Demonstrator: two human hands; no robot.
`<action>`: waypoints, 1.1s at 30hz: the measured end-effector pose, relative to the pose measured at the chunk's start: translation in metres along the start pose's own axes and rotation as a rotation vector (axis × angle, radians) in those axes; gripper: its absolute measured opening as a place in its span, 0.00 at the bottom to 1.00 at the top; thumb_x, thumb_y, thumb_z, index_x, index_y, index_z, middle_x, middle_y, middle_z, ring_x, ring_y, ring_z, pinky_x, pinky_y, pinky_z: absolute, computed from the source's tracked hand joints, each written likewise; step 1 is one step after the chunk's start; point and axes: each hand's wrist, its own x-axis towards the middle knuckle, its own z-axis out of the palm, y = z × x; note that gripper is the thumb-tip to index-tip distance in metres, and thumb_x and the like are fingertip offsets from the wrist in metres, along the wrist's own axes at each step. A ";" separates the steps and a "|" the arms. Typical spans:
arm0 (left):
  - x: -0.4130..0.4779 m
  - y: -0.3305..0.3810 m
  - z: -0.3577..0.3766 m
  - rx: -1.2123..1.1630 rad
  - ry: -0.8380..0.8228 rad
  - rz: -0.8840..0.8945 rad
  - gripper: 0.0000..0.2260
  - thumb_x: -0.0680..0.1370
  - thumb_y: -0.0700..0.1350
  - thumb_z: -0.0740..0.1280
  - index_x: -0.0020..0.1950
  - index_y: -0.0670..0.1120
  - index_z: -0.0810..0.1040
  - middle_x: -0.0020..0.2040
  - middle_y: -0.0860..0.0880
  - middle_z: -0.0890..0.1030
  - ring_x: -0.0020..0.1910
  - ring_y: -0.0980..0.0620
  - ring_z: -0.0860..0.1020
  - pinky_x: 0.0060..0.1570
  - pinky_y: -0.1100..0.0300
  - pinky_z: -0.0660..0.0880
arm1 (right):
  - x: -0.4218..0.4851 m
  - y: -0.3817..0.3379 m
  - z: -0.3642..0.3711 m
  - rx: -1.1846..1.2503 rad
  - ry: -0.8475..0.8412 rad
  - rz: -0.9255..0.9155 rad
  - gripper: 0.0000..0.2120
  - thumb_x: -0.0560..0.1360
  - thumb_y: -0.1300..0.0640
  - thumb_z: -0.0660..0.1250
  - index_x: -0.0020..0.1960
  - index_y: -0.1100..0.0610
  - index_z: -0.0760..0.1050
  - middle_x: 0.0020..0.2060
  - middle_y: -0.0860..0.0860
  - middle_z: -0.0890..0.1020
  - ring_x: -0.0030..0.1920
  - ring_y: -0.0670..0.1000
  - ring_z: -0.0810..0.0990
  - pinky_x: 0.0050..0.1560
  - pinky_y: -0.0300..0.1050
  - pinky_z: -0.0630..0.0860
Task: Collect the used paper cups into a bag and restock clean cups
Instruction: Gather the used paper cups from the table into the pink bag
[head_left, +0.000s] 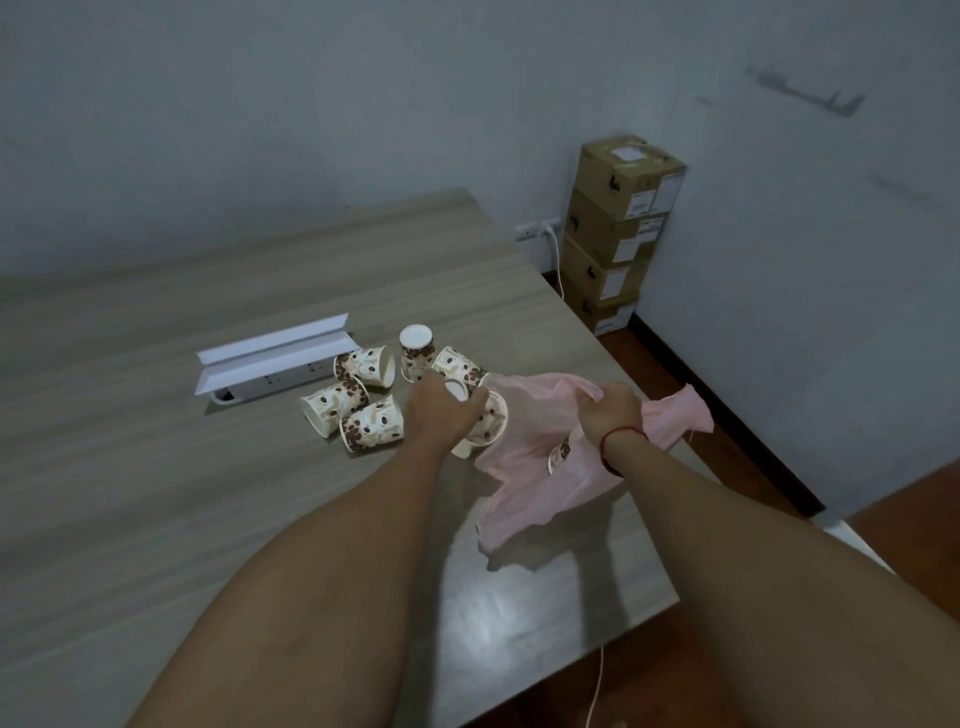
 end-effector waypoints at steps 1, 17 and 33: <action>-0.001 0.008 0.000 -0.040 -0.035 0.027 0.22 0.68 0.56 0.72 0.53 0.42 0.76 0.49 0.45 0.80 0.50 0.45 0.79 0.49 0.54 0.76 | 0.000 -0.003 -0.002 0.007 0.004 -0.002 0.17 0.76 0.55 0.64 0.58 0.67 0.77 0.55 0.64 0.80 0.56 0.64 0.79 0.56 0.53 0.77; -0.014 0.070 0.068 -0.229 -0.579 -0.119 0.22 0.82 0.55 0.53 0.69 0.43 0.71 0.66 0.43 0.73 0.62 0.43 0.74 0.59 0.51 0.74 | 0.035 -0.012 -0.057 0.058 0.055 -0.015 0.15 0.77 0.56 0.63 0.56 0.67 0.78 0.48 0.61 0.80 0.45 0.54 0.76 0.46 0.42 0.70; 0.065 -0.012 0.055 0.409 -0.238 -0.075 0.20 0.76 0.48 0.67 0.64 0.39 0.74 0.64 0.39 0.77 0.63 0.39 0.75 0.59 0.53 0.72 | 0.053 0.006 -0.043 0.035 0.169 -0.008 0.13 0.77 0.58 0.62 0.53 0.67 0.79 0.52 0.64 0.81 0.53 0.63 0.80 0.46 0.44 0.72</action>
